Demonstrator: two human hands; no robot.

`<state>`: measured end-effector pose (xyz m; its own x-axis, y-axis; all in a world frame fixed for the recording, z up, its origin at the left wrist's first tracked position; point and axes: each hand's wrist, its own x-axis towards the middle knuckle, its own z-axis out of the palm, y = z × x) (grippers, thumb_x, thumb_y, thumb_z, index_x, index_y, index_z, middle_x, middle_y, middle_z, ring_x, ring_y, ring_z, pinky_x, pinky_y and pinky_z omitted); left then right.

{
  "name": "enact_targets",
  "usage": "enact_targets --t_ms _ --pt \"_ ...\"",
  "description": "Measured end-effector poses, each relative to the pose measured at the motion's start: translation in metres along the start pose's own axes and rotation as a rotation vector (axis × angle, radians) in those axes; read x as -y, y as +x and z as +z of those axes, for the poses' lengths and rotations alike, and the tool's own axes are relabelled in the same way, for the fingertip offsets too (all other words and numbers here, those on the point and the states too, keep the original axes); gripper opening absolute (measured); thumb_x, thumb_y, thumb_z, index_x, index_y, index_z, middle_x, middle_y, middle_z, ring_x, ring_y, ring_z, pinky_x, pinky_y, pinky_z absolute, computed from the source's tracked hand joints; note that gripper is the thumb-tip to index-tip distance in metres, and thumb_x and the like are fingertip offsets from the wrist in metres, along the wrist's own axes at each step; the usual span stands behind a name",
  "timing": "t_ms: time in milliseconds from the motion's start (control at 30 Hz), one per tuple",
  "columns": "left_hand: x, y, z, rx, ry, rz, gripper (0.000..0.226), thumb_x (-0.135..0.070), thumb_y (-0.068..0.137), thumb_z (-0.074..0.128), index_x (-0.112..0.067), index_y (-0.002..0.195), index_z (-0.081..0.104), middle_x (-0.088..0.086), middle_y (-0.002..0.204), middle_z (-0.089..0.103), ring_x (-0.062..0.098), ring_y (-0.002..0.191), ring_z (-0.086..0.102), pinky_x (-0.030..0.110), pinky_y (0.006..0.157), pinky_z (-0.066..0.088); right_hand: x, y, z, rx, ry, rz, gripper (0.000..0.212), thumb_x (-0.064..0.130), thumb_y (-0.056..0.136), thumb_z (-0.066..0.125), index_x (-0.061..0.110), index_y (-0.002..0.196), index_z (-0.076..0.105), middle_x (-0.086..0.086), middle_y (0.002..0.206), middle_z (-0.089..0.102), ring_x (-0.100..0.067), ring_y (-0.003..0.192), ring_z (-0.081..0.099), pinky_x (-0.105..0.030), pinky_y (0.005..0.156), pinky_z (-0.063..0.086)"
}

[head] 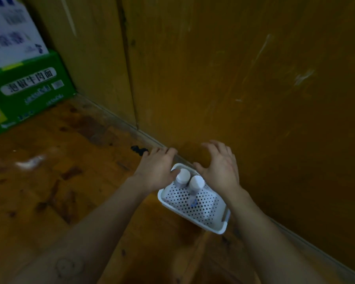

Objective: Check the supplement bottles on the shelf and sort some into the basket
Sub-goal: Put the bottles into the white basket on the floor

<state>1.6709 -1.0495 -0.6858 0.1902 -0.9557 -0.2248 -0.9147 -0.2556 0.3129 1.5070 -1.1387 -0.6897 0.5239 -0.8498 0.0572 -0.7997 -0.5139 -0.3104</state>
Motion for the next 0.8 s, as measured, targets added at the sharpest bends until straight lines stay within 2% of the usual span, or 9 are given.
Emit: enact_targets --t_ms 133,267,400,500,600,800 --pt "-0.016 -0.028 -0.068 -0.021 -0.039 -0.036 0.057 -0.047 0.095 0.049 -0.024 0.144 0.033 0.002 0.143 0.042 0.026 0.134 0.034 0.048 0.107 0.031 0.038 -0.010 -0.089 0.002 0.072 0.021 0.053 0.037 0.088 0.066 0.028 0.137 0.048 0.005 0.145 0.040 -0.015 0.133 0.036 -0.033 0.107 0.033" --pt "-0.036 -0.068 -0.176 -0.119 -0.066 -0.065 0.055 -0.048 0.094 0.050 -0.026 0.143 0.035 0.000 0.141 0.045 0.024 0.132 0.036 0.045 0.104 0.030 0.089 -0.018 -0.191 -0.055 0.137 -0.005 0.047 0.033 0.087 0.068 0.026 0.132 0.055 0.003 0.140 0.047 -0.016 0.129 0.043 -0.033 0.101 0.039" --pt "-0.066 -0.121 -0.306 -0.186 -0.082 -0.075 0.055 -0.049 0.094 0.050 -0.028 0.142 0.036 0.000 0.141 0.047 0.023 0.132 0.037 0.047 0.105 0.032 0.154 -0.021 -0.302 -0.097 0.143 0.013 0.045 0.032 0.087 0.068 0.028 0.130 0.058 -0.003 0.141 0.048 -0.021 0.131 0.039 -0.035 0.104 0.034" --pt "-0.088 -0.166 -0.406 -0.207 -0.090 -0.098 0.055 -0.049 0.094 0.051 -0.029 0.143 0.036 0.000 0.143 0.045 0.024 0.133 0.036 0.049 0.107 0.032 0.207 -0.029 -0.383 -0.068 0.159 0.017 0.044 0.034 0.087 0.067 0.029 0.131 0.058 -0.006 0.143 0.046 -0.024 0.134 0.037 -0.039 0.108 0.031" --pt "-0.100 -0.207 -0.496 -0.244 -0.106 -0.114 0.056 -0.050 0.092 0.054 -0.030 0.142 0.038 0.000 0.144 0.045 0.025 0.134 0.035 0.048 0.106 0.032 0.256 -0.034 -0.457 -0.049 0.187 0.005 0.045 0.037 0.088 0.066 0.032 0.131 0.057 -0.005 0.145 0.044 -0.023 0.136 0.034 -0.038 0.111 0.026" --pt "-0.111 -0.270 -0.624 -0.341 -0.054 -0.215 0.057 -0.051 0.092 0.054 -0.034 0.143 0.035 -0.004 0.148 0.040 0.023 0.139 0.030 0.048 0.112 0.025 0.336 -0.035 -0.564 -0.079 0.258 -0.062 0.044 0.041 0.089 0.064 0.033 0.131 0.056 -0.002 0.148 0.041 -0.021 0.138 0.031 -0.038 0.114 0.024"
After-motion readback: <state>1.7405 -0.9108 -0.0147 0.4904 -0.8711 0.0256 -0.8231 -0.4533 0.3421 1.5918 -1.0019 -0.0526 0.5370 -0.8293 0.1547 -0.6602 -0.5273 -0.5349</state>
